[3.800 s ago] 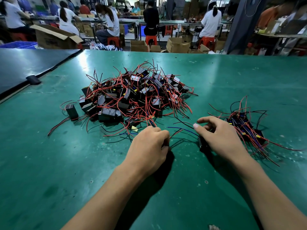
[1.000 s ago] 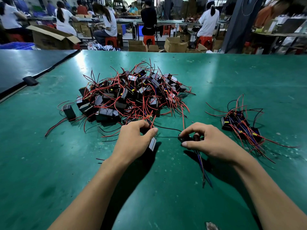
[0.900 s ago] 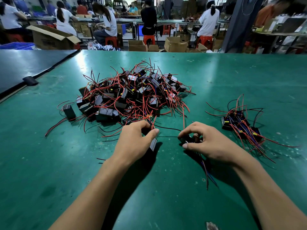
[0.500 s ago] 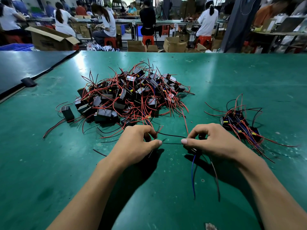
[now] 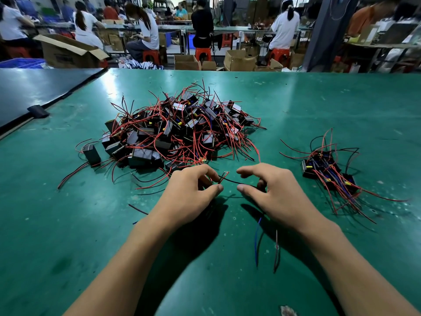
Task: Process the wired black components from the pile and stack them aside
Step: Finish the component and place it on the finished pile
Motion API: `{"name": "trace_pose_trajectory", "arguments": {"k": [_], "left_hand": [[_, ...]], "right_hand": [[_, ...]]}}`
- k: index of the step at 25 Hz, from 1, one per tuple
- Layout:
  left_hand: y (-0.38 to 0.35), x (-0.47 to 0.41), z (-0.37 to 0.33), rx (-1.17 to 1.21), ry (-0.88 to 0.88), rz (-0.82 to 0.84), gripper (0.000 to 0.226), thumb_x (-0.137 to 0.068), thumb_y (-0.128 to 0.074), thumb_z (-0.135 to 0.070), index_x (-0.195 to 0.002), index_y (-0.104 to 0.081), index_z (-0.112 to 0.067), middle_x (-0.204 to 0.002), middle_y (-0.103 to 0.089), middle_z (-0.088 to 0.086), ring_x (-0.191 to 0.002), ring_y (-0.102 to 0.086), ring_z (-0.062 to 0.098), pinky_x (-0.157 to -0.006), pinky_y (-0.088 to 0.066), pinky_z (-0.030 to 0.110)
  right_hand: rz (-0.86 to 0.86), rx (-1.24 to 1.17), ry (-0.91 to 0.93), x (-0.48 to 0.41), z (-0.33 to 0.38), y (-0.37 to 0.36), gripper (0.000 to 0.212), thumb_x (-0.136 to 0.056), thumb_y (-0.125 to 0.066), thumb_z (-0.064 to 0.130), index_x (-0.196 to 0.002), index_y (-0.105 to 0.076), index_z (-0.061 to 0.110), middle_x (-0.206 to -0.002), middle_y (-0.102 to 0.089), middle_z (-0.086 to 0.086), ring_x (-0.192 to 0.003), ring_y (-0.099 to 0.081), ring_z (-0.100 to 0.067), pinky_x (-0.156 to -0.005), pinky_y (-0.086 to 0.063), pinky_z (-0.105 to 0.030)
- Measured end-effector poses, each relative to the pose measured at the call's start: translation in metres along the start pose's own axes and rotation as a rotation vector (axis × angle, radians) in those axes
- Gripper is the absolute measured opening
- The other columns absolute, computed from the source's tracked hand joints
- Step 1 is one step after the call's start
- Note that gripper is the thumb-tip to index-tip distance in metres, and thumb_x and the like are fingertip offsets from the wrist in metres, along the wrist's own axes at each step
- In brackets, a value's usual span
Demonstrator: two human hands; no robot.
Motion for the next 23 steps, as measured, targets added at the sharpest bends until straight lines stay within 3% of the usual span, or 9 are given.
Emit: {"name": "trace_pose_trajectory", "arguments": {"k": [4,8,10,12,14,18,23], "left_hand": [[0.003,0.003,-0.006,-0.030,-0.055,-0.067,0.006,-0.083,-0.072,-0.021,-0.089,-0.072,-0.022,-0.076,-0.066,-0.013,-0.069,-0.059,0.008,-0.068,-0.048,0.020],[0.002,0.003,-0.006,0.013,-0.032,-0.128,0.008,-0.083,-0.067,-0.013,-0.088,-0.068,-0.019,-0.077,-0.063,-0.011,-0.065,-0.055,0.009,-0.064,-0.044,0.018],[0.002,0.003,-0.004,0.068,0.000,-0.155,0.009,-0.083,-0.066,-0.010,-0.085,-0.064,-0.018,-0.076,-0.063,-0.010,-0.063,-0.055,0.011,-0.060,-0.042,0.016],[0.001,0.003,-0.003,0.125,0.026,-0.168,0.010,-0.083,-0.066,-0.009,-0.083,-0.062,-0.018,-0.074,-0.063,-0.007,-0.062,-0.055,0.014,-0.060,-0.043,0.021],[-0.001,0.002,-0.001,0.150,0.034,-0.167,0.010,-0.083,-0.066,-0.008,-0.081,-0.060,-0.016,-0.072,-0.062,-0.004,-0.059,-0.052,0.014,-0.060,-0.044,0.024],[-0.005,0.002,0.001,0.189,0.040,-0.125,0.012,-0.084,-0.067,-0.010,-0.079,-0.057,-0.015,-0.063,-0.056,-0.007,-0.053,-0.049,0.010,-0.057,-0.051,0.028],[-0.009,0.005,-0.009,0.129,-0.056,-0.094,0.014,-0.083,-0.070,-0.013,-0.080,-0.058,-0.019,-0.071,-0.062,-0.007,-0.049,-0.048,0.003,-0.051,-0.034,0.010]], "right_hand": [[0.057,0.031,-0.069,-0.001,-0.007,-0.007,0.022,-0.088,-0.074,0.032,-0.109,-0.075,0.029,-0.094,-0.070,0.015,-0.082,-0.060,0.004,-0.080,-0.046,-0.024],[-0.070,-0.004,-0.102,-0.002,-0.007,0.000,0.016,-0.094,-0.066,0.020,-0.107,-0.073,0.025,-0.088,-0.065,0.013,-0.070,-0.053,0.016,-0.068,-0.033,-0.002],[-0.095,-0.064,-0.143,-0.002,-0.009,0.002,0.016,-0.095,-0.063,0.016,-0.105,-0.070,0.027,-0.084,-0.063,0.014,-0.059,-0.052,0.007,-0.061,-0.035,-0.003],[-0.091,-0.133,-0.171,-0.001,-0.009,0.003,0.015,-0.095,-0.062,0.015,-0.097,-0.066,0.029,-0.079,-0.063,0.011,-0.049,-0.046,-0.007,-0.053,-0.038,-0.012],[-0.071,-0.172,-0.172,-0.001,-0.008,0.003,0.010,-0.094,-0.064,0.019,-0.090,-0.066,0.028,-0.076,-0.064,0.010,-0.051,-0.047,-0.012,-0.056,-0.041,-0.019],[-0.054,-0.241,-0.145,0.000,-0.001,0.001,0.010,-0.088,-0.073,0.035,-0.084,-0.066,0.028,-0.069,-0.064,0.008,-0.049,-0.047,-0.002,-0.053,-0.039,-0.014],[0.008,-0.360,-0.121,0.001,0.001,-0.004,0.013,-0.087,-0.075,0.034,-0.100,-0.075,0.038,-0.066,-0.060,0.009,-0.048,-0.043,-0.006,-0.049,-0.035,-0.016]]}}
Point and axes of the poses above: each hand's wrist, its own x-axis away from the middle knuckle, its own y-axis out of the back of the hand, z = x × y, the point moved 5 cm from there along -x, towards the middle knuckle
